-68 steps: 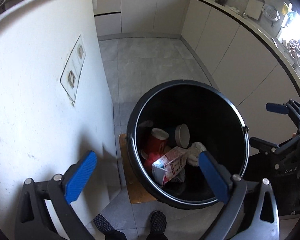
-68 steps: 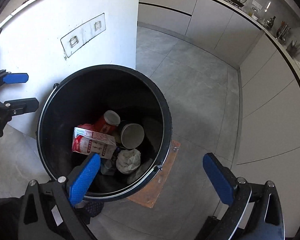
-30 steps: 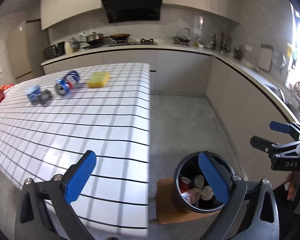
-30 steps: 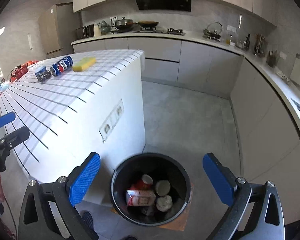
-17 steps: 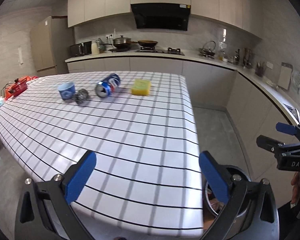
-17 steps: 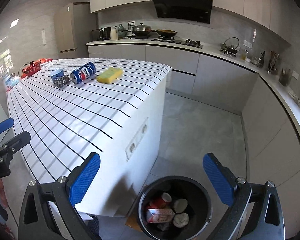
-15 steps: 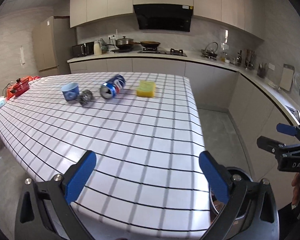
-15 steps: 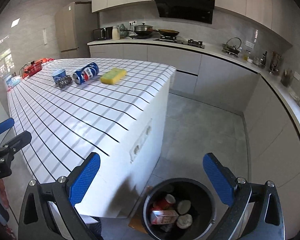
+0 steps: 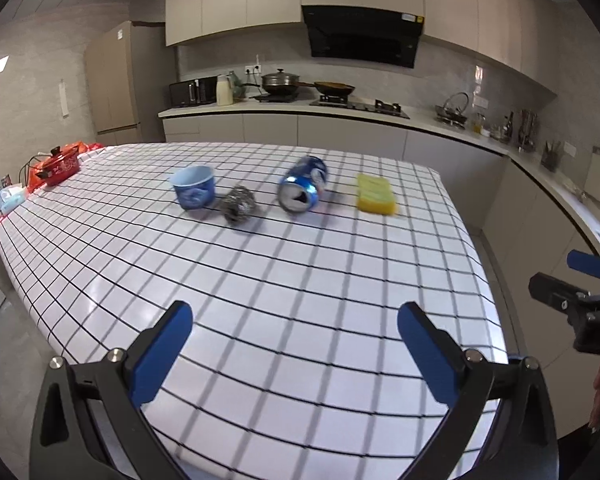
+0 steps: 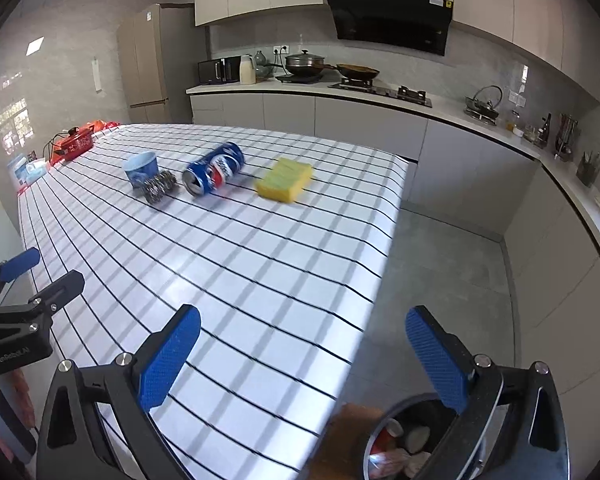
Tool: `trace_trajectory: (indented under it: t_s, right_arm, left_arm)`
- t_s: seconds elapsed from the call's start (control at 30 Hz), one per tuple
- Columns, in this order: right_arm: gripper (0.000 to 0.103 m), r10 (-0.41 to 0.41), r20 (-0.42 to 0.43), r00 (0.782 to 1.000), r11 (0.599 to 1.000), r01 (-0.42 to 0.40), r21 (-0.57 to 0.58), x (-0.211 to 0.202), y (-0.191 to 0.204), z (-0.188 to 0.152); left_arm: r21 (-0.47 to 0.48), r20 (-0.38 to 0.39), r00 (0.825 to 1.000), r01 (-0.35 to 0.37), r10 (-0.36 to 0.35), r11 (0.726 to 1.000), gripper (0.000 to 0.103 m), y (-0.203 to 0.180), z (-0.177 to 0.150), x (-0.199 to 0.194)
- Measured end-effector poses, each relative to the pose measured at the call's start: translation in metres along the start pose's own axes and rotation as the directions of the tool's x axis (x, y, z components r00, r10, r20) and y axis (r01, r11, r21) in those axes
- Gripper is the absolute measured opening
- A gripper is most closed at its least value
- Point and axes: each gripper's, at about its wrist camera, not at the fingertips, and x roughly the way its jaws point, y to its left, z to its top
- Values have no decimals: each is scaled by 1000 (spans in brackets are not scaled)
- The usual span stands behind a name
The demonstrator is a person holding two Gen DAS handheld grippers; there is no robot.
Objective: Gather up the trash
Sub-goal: 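Move both empty tools back toward the remaining table items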
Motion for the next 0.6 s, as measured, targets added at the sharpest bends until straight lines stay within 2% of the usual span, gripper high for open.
trace_trajectory:
  t_s: [0.33,0.6]
  right_arm:
    - [103,18,-11,1000,1000,-18,-2,46,54,34]
    - [103,-3,-33,999,1000,3,14,79,75,57]
  left_arm:
    - [-38,-17,999,27,-28,999,103,59,23,41]
    - [-8,-50,996,74,-74,997,103,78,40,75]
